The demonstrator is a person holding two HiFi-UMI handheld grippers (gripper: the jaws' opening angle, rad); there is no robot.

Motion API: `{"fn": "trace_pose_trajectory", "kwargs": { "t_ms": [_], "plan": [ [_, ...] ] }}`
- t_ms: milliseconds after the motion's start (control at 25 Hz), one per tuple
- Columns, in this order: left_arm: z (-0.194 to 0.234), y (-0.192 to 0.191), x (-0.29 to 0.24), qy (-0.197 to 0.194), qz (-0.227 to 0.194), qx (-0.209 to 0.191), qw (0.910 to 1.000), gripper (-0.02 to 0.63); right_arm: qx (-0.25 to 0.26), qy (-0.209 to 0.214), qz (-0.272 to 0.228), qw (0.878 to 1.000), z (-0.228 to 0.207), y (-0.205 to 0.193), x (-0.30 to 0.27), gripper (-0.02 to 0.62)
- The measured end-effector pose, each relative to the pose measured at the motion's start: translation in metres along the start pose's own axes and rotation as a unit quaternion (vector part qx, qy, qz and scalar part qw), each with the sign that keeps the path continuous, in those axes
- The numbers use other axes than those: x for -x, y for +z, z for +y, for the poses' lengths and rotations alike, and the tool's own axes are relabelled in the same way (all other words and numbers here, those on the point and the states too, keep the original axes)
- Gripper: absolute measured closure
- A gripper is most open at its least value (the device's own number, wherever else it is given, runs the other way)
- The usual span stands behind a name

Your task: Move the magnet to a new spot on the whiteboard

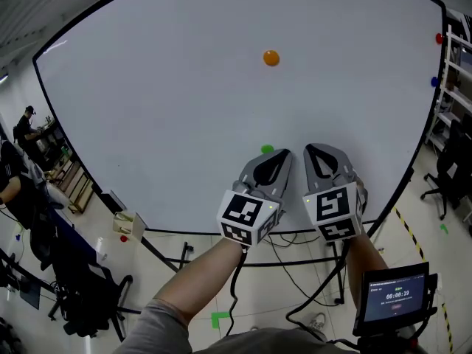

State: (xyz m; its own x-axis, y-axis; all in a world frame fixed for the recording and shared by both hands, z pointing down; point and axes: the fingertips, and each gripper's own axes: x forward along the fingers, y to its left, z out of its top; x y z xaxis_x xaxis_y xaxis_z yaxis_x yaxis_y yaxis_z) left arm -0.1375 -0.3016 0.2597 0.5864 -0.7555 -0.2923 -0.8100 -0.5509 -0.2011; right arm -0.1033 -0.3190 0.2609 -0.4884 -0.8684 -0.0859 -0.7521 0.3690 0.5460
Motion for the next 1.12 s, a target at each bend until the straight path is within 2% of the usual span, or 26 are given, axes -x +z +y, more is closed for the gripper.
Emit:
{"fn": "trace_pose_trajectory", "kwargs": {
  "t_ms": [200, 320, 600, 720, 840, 1120],
  "plan": [
    [0.057, -0.044, 0.039, 0.027, 0.039, 0.015, 0.9988, 0.604, -0.012, 0.037, 0.031, 0.999, 0.077, -0.015, -0.045, 0.588],
    [0.081, -0.07, 0.048, 0.035, 0.063, 0.024, 0.9971, 0.604, -0.021, 0.052, 0.049, 0.997, 0.106, -0.028, -0.071, 0.588],
    [0.085, -0.075, 0.049, 0.041, 0.074, 0.021, 0.9962, 0.604, -0.026, 0.04, 0.049, 0.998, 0.106, -0.034, -0.075, 0.584],
    [0.084, -0.072, 0.048, 0.04, 0.067, 0.019, 0.9967, 0.604, -0.018, 0.036, 0.04, 0.998, 0.105, -0.028, -0.078, 0.483],
    [0.084, -0.069, 0.046, 0.041, 0.063, 0.019, 0.997, 0.604, -0.007, 0.029, 0.037, 0.999, 0.102, -0.023, -0.081, 0.415],
    [0.083, -0.063, 0.042, 0.04, 0.057, 0.021, 0.9974, 0.604, 0.011, 0.007, 0.04, 0.999, 0.093, -0.02, -0.087, 0.405]
  ]
}}
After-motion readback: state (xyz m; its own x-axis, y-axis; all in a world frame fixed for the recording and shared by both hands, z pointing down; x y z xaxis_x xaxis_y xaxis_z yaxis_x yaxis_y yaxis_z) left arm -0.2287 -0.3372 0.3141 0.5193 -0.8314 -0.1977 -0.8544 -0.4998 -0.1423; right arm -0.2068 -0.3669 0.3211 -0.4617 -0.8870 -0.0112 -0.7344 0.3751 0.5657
